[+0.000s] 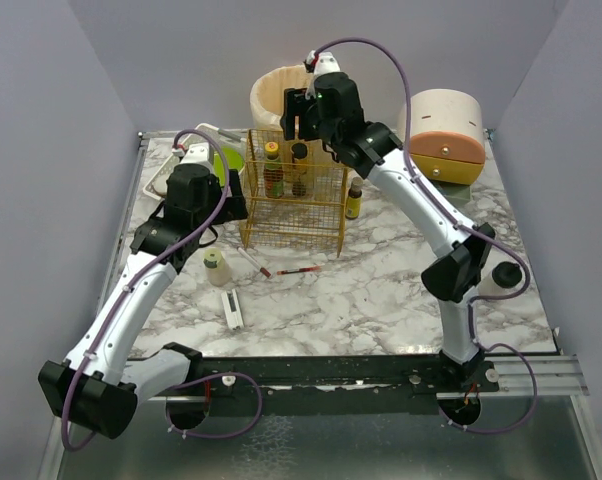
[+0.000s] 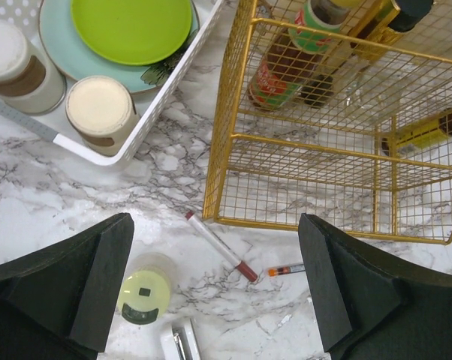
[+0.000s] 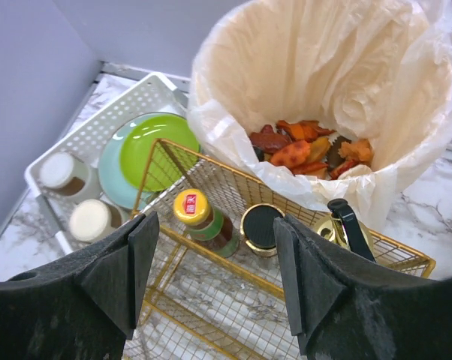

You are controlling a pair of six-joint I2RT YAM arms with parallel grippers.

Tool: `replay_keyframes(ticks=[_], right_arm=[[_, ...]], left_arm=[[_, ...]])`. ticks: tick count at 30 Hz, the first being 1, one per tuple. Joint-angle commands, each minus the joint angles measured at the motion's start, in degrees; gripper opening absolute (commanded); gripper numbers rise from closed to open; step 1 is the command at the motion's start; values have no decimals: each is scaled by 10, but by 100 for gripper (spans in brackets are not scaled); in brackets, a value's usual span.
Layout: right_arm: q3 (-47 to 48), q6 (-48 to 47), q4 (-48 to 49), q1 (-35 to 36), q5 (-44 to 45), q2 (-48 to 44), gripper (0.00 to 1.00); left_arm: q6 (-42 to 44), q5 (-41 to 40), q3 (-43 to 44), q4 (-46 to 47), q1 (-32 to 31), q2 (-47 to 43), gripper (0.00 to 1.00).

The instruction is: Clear the kitchen counter

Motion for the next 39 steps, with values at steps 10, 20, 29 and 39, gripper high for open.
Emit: replay_keyframes(ticks=[10,20,29,39], right_arm=[[-286,-65,135,-2,-45,-248,72],[-495,-46,58,-57,56,-382,68],[-578,-105,89,-206,-233,-361,72],[-550,-130,176,-211,-249,-240,75]], left_arm=[[-42,-52,-40,-58,4,-36,99],[-40,-48,-20,-50,4,2,99],[-35,-41,-17,-39,4,14,99],[-30,-42,-9,-39,4,10,99]])
